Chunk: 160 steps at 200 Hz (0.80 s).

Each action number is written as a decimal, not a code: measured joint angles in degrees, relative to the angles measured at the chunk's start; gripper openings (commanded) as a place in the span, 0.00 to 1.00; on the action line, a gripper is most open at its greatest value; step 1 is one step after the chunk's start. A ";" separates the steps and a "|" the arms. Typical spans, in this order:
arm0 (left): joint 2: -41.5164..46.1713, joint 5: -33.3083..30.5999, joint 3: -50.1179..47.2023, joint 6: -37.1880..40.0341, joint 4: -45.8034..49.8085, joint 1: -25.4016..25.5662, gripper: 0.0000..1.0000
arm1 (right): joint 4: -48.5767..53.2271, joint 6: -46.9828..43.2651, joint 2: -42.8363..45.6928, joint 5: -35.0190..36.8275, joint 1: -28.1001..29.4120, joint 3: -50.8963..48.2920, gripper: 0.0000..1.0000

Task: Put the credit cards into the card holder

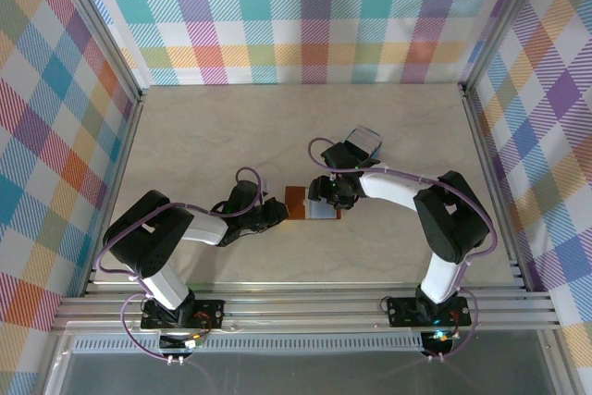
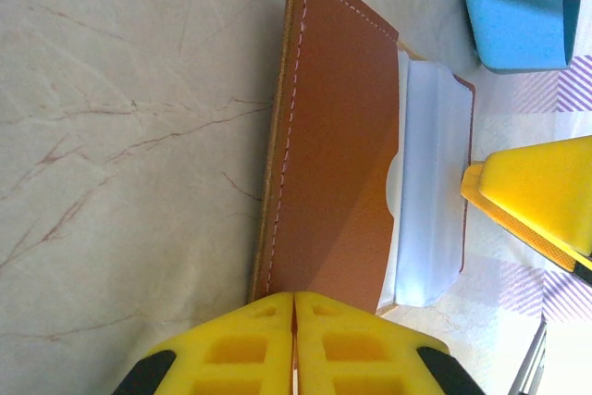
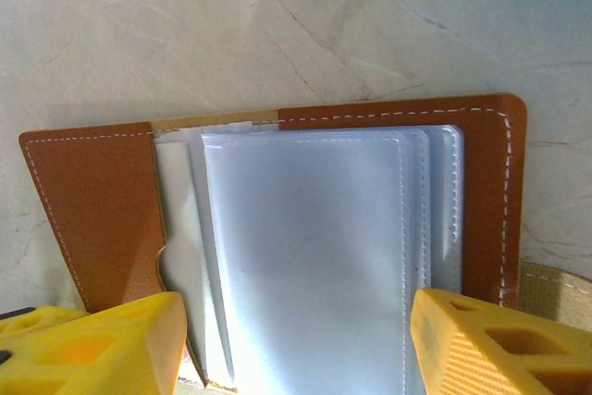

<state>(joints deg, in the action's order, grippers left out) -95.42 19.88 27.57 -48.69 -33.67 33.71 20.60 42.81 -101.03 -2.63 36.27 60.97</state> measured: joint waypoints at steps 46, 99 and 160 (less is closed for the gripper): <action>-0.04 0.00 0.00 0.00 -0.04 0.00 0.10 | -0.09 0.00 0.28 0.28 0.00 -0.35 0.67; -0.15 0.02 0.00 -0.20 -0.31 0.00 0.10 | 0.04 -0.35 0.76 0.63 -0.37 -0.55 0.66; -0.52 0.20 0.00 -0.92 -1.01 -0.04 0.10 | -0.63 -0.44 0.70 -1.90 -0.68 -0.55 0.65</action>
<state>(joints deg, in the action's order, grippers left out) -95.94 20.08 27.57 -49.60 -34.68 33.67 19.97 42.37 -100.33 -4.54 35.59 60.42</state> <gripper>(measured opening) 0.095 0.654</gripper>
